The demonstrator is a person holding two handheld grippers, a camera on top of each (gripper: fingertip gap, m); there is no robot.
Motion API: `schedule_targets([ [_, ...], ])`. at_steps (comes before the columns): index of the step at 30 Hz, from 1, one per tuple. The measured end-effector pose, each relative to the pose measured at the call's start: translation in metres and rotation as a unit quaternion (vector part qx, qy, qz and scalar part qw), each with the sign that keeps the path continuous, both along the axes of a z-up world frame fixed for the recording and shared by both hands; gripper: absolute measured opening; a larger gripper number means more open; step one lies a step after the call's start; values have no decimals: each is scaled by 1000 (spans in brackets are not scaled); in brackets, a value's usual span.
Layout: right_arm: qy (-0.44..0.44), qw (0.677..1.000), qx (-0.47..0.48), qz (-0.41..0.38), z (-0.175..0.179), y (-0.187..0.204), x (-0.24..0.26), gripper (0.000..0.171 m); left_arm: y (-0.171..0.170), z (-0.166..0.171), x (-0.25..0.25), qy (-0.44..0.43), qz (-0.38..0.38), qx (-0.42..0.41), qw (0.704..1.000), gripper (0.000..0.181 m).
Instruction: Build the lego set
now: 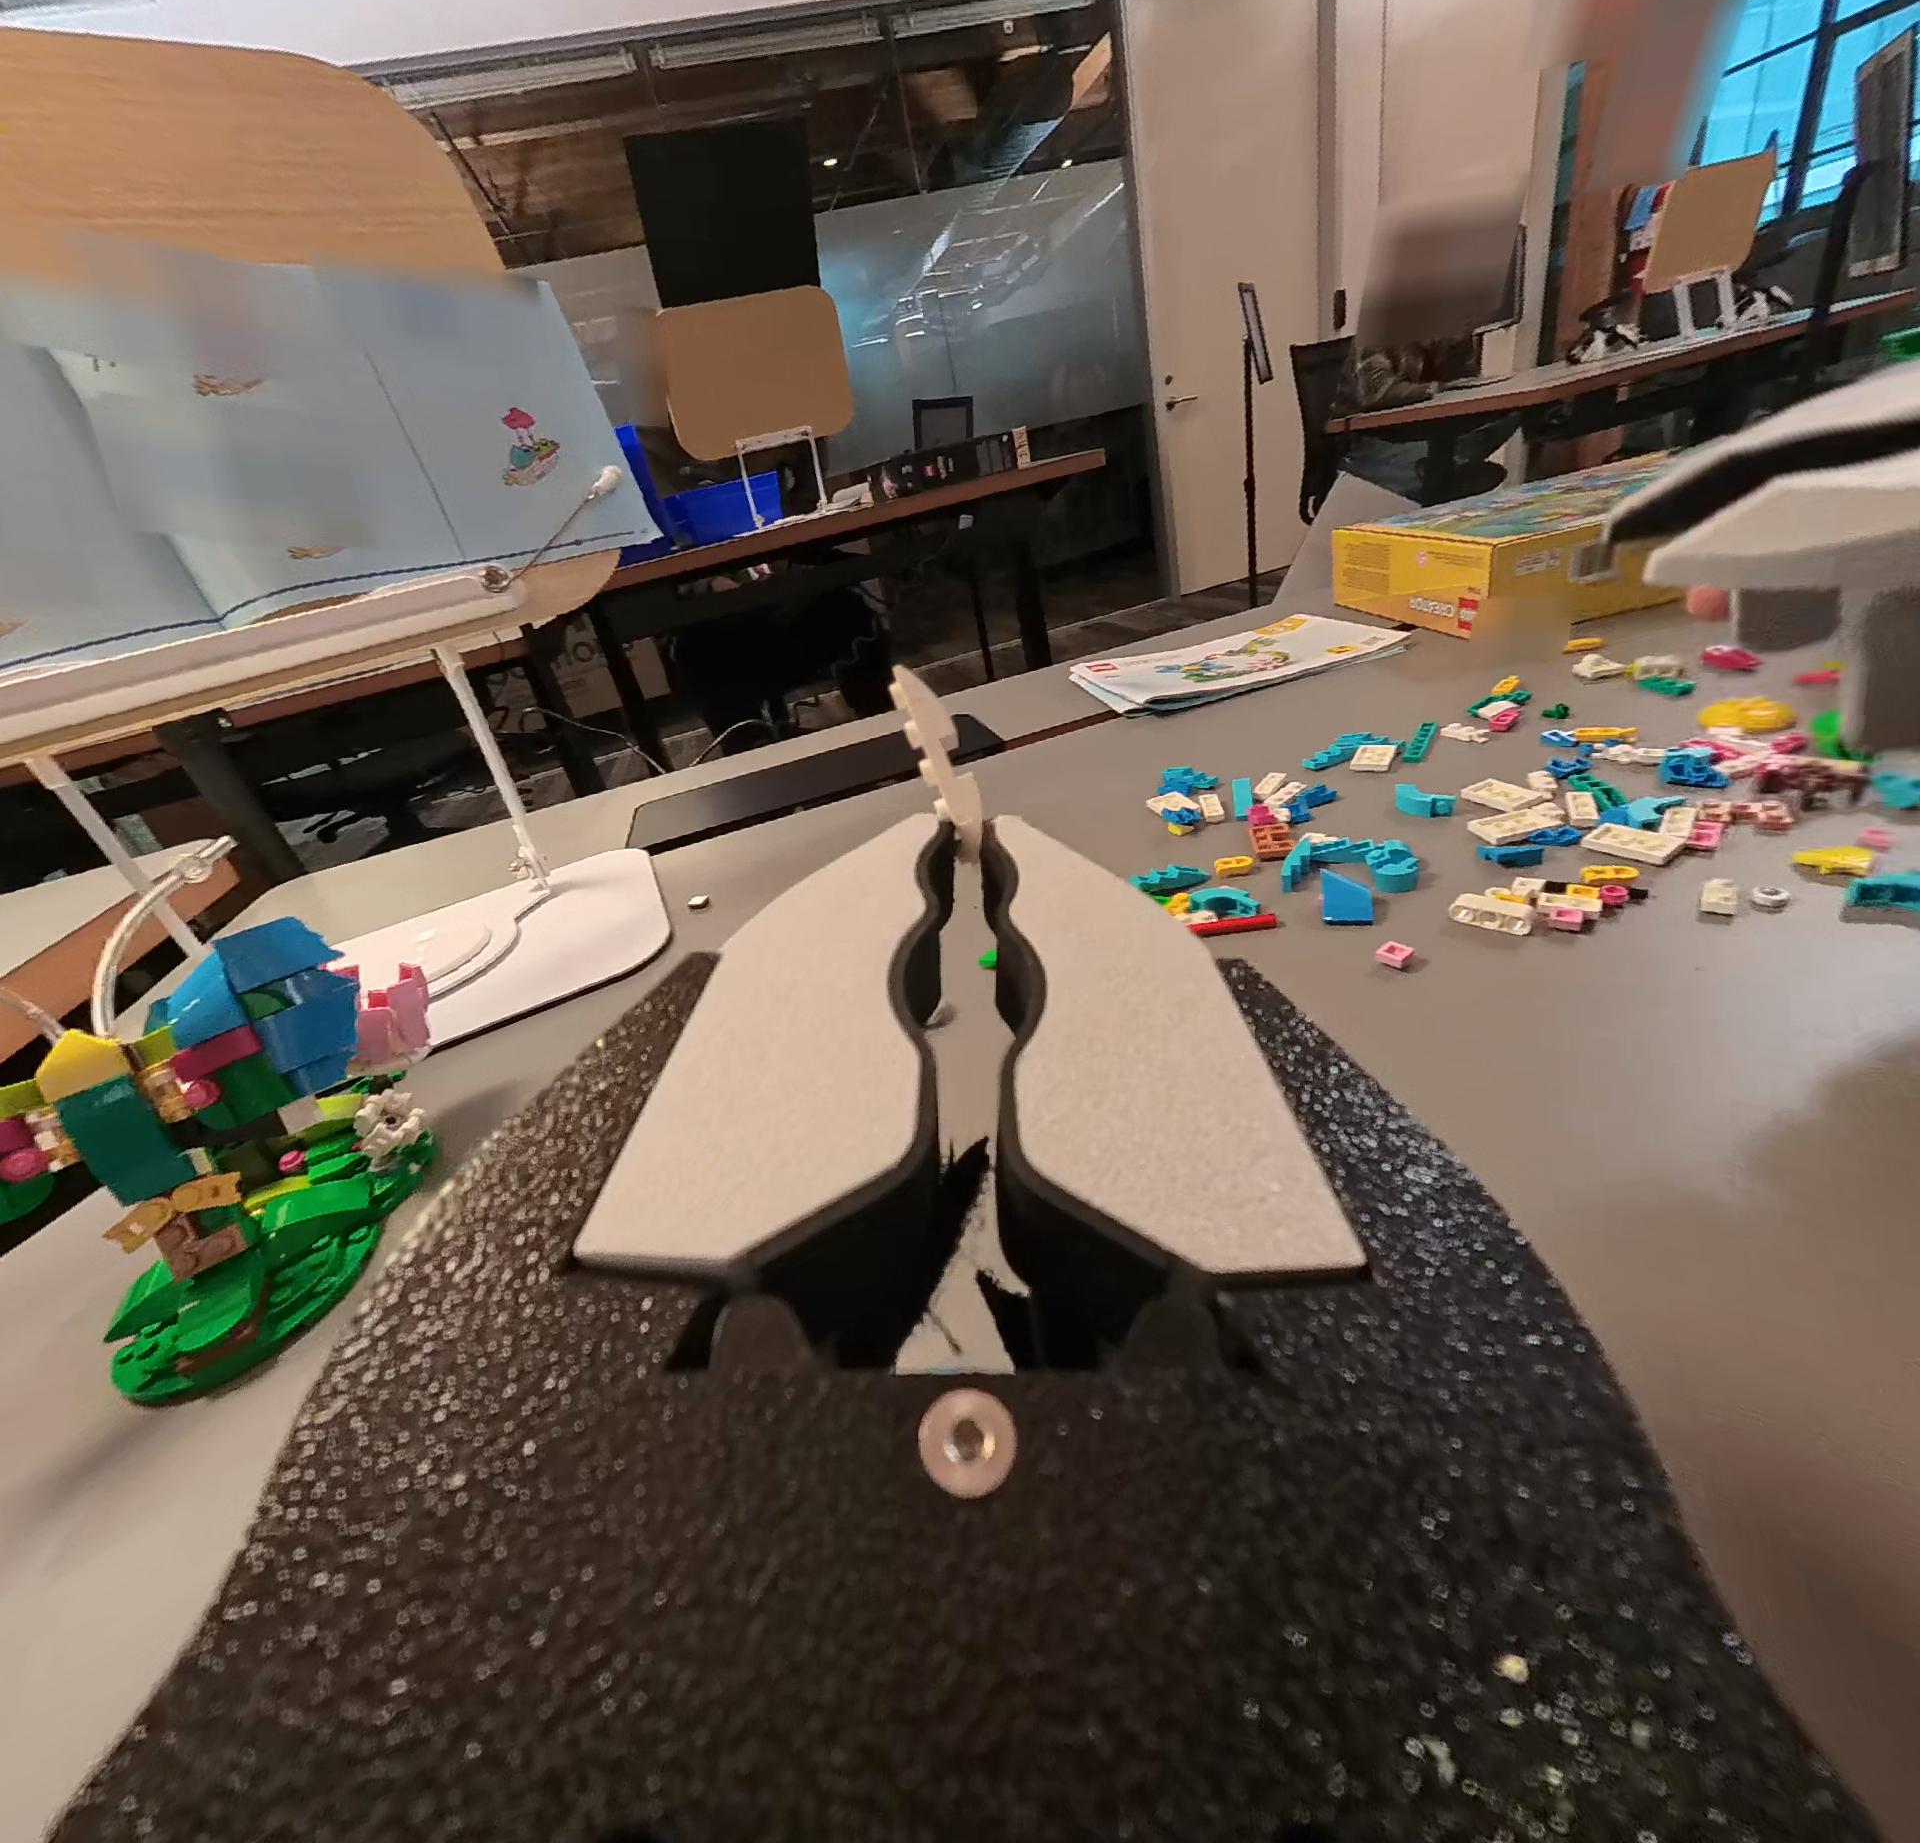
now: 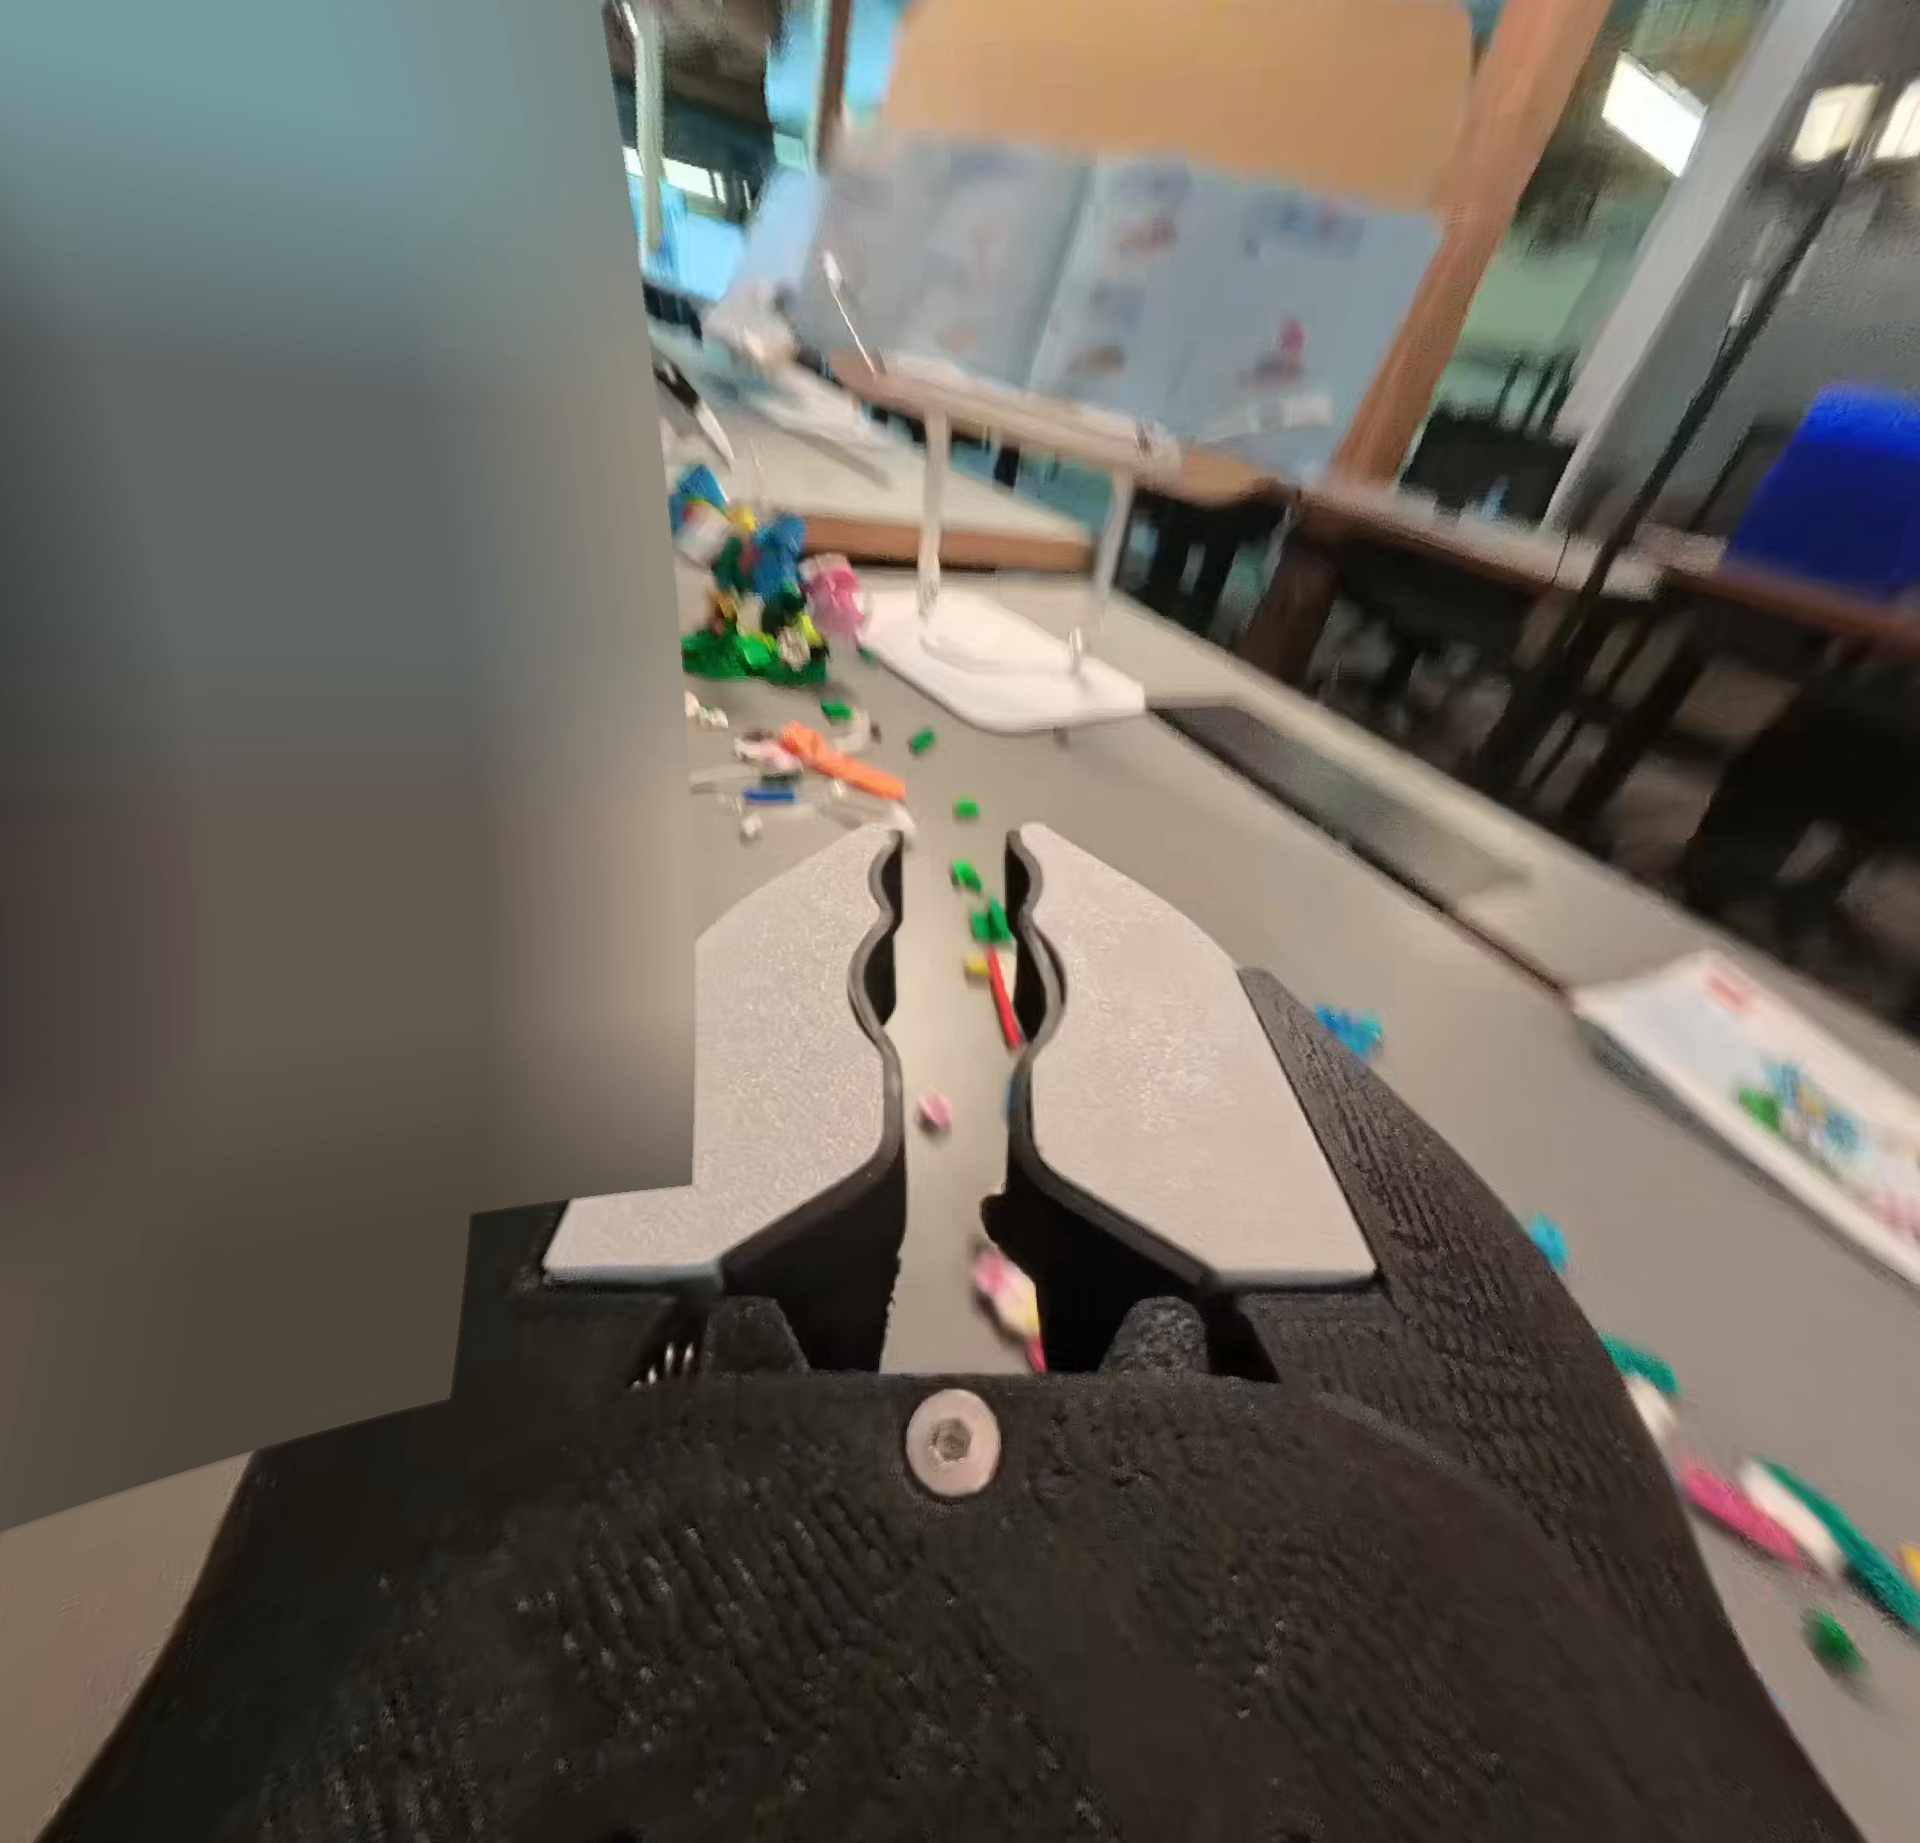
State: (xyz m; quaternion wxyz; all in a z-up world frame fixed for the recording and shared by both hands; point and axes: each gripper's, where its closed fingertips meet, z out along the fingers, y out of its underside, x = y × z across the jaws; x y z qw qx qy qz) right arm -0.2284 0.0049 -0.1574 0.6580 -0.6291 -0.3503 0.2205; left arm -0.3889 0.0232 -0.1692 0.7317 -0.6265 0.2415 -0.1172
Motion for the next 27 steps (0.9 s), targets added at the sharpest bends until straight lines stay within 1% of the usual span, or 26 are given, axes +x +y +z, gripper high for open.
schedule_targets([
  [2,-11,995,-96,-15,-3,16,45,20,-1,0,2,-2,-9,-1,1000,5],
  [4,-14,981,-167,-95,-7,40,107,20,-2,0,4,0,-14,-1,1000,5],
  [5,-27,962,-222,-156,-16,52,142,19,-2,0,5,0,-16,-1,1000,5],
  [6,-48,926,-293,-232,-31,59,181,15,-3,0,6,0,-19,-1,1000,5],
  [7,-77,891,-364,-261,-47,55,206,13,-3,1,7,-1,-22,-1,1000,5],
  [8,-99,868,-412,-259,-57,49,220,13,-4,0,8,-2,-29,-3,1000,5],
  [9,-110,857,-430,-260,-62,48,230,12,-5,0,10,-4,-36,-6,999,5],
  [11,-140,851,-441,-248,-67,46,239,7,-5,1,10,-10,-40,-8,999,5],
  [12,-167,853,-440,-227,-69,44,238,5,-5,1,9,-13,-40,-8,999,5],
  [15,-288,855,-405,-146,-75,33,232,4,-5,1,9,-24,-47,-13,999,5],
  [17,-351,838,-405,-107,-84,21,230,4,-6,2,10,-28,-52,-14,998,5],
  [19,-364,817,-444,-50,-95,1,221,3,-7,2,11,-29,-56,-14,998,5],
  [21,-369,800,-472,-29,-104,-10,218,3,-7,1,12,-30,-60,-16,998,5],
  [22,-373,798,-473,-23,-108,-13,218,3,-7,1,12,-30,-61,-17,998,5],
  [24,-373,805,-462,-7,-109,-16,210,3,-7,2,11,-32,-61,-15,998,5],
  [27,-364,843,-397,19,-100,-11,175,3,-7,3,10,-38,-61,-16,997,5],
])
